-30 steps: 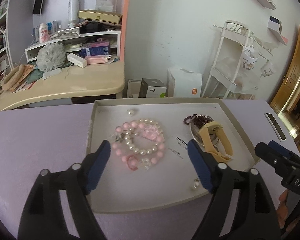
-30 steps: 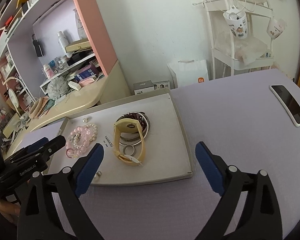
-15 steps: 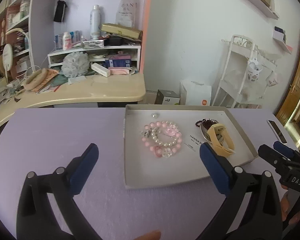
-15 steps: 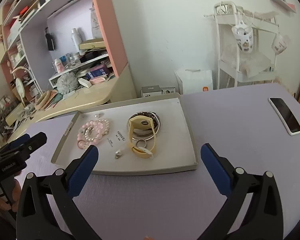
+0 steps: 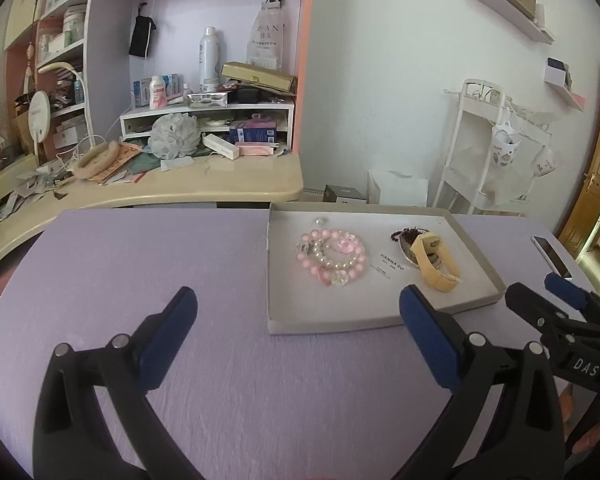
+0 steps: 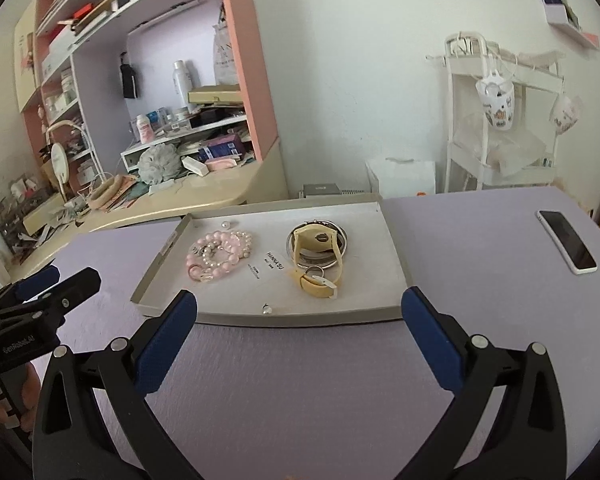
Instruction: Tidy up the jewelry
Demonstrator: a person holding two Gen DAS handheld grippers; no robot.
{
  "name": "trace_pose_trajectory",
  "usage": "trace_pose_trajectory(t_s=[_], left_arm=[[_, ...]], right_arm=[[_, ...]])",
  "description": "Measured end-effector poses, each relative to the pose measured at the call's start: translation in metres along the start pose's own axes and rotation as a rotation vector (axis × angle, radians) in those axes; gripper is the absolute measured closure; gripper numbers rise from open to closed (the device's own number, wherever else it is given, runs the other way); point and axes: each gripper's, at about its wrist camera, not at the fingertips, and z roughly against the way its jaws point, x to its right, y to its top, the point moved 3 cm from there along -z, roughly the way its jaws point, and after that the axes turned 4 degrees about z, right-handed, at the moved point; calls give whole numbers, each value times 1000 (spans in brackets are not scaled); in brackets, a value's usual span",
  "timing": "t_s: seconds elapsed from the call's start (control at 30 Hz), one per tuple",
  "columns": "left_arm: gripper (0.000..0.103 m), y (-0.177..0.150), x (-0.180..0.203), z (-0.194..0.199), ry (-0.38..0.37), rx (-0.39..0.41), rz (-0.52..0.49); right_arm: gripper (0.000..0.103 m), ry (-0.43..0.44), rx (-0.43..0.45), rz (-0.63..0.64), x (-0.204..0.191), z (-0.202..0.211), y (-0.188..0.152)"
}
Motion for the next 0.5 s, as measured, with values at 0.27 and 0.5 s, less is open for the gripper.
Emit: trace_pose_trajectory(t_s=[0.27, 0.5], left_arm=[[2, -23, -4, 20, -25, 44, 33], [2, -38, -1, 40, -41, 97, 42]], right_arm=[[1, -10, 37, 10, -5, 14, -16], [1, -8, 79, -2, -6, 30, -27]])
